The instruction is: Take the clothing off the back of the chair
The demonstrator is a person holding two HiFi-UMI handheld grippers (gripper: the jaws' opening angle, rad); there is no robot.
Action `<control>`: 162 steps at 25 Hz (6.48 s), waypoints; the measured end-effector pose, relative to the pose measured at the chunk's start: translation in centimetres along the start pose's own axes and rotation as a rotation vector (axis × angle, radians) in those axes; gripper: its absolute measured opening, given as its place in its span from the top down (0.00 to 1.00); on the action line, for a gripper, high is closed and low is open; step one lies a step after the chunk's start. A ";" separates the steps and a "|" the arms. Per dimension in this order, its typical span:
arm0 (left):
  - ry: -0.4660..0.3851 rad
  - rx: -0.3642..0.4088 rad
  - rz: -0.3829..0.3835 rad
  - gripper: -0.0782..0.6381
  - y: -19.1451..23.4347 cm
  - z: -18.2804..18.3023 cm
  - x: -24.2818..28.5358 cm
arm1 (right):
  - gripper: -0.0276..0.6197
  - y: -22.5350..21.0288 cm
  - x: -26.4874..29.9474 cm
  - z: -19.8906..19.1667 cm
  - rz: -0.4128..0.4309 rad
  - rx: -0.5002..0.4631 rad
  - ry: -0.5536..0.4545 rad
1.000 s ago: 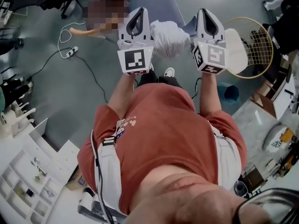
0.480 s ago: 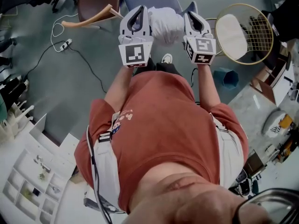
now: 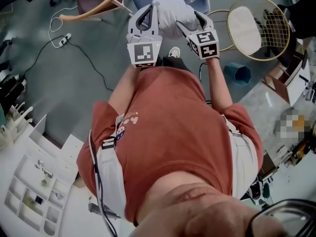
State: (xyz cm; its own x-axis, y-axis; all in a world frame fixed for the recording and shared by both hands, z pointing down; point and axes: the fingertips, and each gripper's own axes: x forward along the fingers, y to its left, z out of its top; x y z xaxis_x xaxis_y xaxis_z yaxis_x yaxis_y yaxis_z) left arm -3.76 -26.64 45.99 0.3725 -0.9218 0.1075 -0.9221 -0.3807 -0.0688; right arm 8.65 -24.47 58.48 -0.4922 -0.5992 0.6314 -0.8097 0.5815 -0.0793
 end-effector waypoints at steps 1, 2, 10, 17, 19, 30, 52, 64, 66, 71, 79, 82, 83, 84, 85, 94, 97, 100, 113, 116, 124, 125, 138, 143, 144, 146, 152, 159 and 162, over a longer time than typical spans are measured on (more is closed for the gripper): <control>0.005 -0.003 -0.002 0.87 -0.1 -0.2 -0.1 | 0.43 0.4 0.2 -0.4 0.011 -0.025 0.022; 0.009 -0.005 -0.004 0.87 -0.2 -0.3 -0.2 | 0.41 0.7 0.5 -0.8 0.019 -0.053 0.045; 0.033 -0.013 -0.002 0.87 -0.5 -1.6 -0.4 | 0.33 1.2 2.7 -5.0 0.030 -0.339 0.301; 0.047 -0.015 0.006 0.87 -0.2 -2.4 -0.2 | 0.32 0.6 5.5 -6.8 -0.034 -0.535 0.383; 0.054 -0.017 0.009 0.87 -0.1 -2.7 -0.2 | 0.32 0.7 6.1 -7.0 -0.033 -0.564 0.395; 0.074 -0.023 0.008 0.87 0.0 -3.3 0.1 | 0.36 0.5 7.3 -6.5 -0.047 -0.722 0.388; 0.068 -0.022 0.014 0.87 -0.2 -2.8 0.2 | 0.63 1.3 4.6 -5.0 -0.070 -0.802 0.280; 0.062 -0.016 0.004 0.87 0.0 -2.4 0.8 | 0.72 2.1 3.0 -4.3 -0.101 -0.790 0.192; 0.059 -0.017 0.003 0.87 0.0 -2.3 1.0 | 0.75 2.2 2.8 -4.2 -0.101 -0.764 0.173; 0.057 -0.017 -0.003 0.87 -0.3 -2.3 1.2 | 0.81 2.3 2.3 -4.0 -0.096 -0.678 0.135; 0.049 -0.012 -0.002 0.87 -0.6 -1.8 1.1 | 0.87 2.3 1.0 -3.1 -0.092 -0.459 0.035; 0.042 -0.011 -0.002 0.87 -0.8 -1.5 1.1 | 0.87 2.1 0.4 -2.4 -0.088 -0.374 -0.009; 0.039 -0.011 -0.002 0.87 -0.9 -1.4 1.1 | 0.87 2.0 0.2 -2.2 -0.089 -0.351 -0.023; 0.037 -0.011 -0.001 0.87 -1.0 -1.3 1.1 | 0.87 1.9 -0.1 -2.0 -0.092 -0.331 -0.037; 0.035 -0.011 0.000 0.87 -1.0 -1.2 1.0 | 0.87 1.8 -0.4 -1.7 -0.094 -0.313 -0.052; 0.000 -0.010 0.000 0.87 -0.8 0.3 0.7 | 0.87 1.4 -3.4 2.0 -0.127 -0.183 -0.184; -0.011 -0.012 0.000 0.87 -0.8 0.9 0.6 | 0.87 0.9 -4.9 3.7 -0.145 -0.155 -0.238; -0.027 -0.014 0.002 0.87 -0.8 1.6 0.5 | 0.87 0.4 -6.5 5.6 -0.168 -0.151 -0.292; -0.147 -0.036 0.026 0.87 0.6 8.3 -0.2 | 0.87 -2.3 -14.7 14.6 -0.320 -0.162 -0.552; -0.169 -0.058 0.040 0.87 1.0 10.9 -0.4 | 0.87 -3.1 -16.5 16.6 -0.354 -0.177 -0.614; -0.225 -0.003 0.062 0.87 1.9 17.4 -0.7 | 0.87 -4.6 -22.0 21.7 -0.453 -0.180 -0.766; -0.239 -0.008 0.067 0.87 2.0 18.2 -0.7 | 0.87 -4.7 -22.8 22.4 -0.465 -0.171 -0.787; -0.316 0.032 0.085 0.87 3.0 22.6 -1.4 | 0.87 -5.1 -25.9 25.5 -0.511 -0.123 -0.892; -0.325 0.008 0.095 0.87 3.6 22.9 -1.6 | 0.87 -5.5 -25.7 25.4 -0.517 -0.113 -0.882; -0.325 0.009 0.096 0.87 3.7 22.9 -1.6 | 0.87 -5.5 -25.6 25.4 -0.517 -0.112 -0.879; -0.325 0.011 0.099 0.87 3.7 22.9 -1.5 | 0.87 -5.6 -25.6 25.5 -0.518 -0.117 -0.875; -0.322 0.013 0.101 0.87 3.9 22.8 -1.0 | 0.87 -5.9 -25.4 25.9 -0.522 -0.134 -0.870; -0.316 0.007 0.098 0.87 3.7 22.5 -0.5 | 0.87 -6.2 -25.3 25.9 -0.518 -0.138 -0.866; -0.321 0.004 0.101 0.87 3.8 22.7 -0.7 | 0.87 -6.2 -25.2 25.9 -0.518 -0.137 -0.862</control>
State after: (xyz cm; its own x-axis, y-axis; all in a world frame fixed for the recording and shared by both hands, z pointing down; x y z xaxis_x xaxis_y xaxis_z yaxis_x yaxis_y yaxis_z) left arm -5.15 -29.11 23.10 0.2941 -0.9305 -0.2182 -0.9558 -0.2864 -0.0671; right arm 17.82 -27.23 23.06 -0.1980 -0.9568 -0.2130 -0.9718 0.1633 0.1698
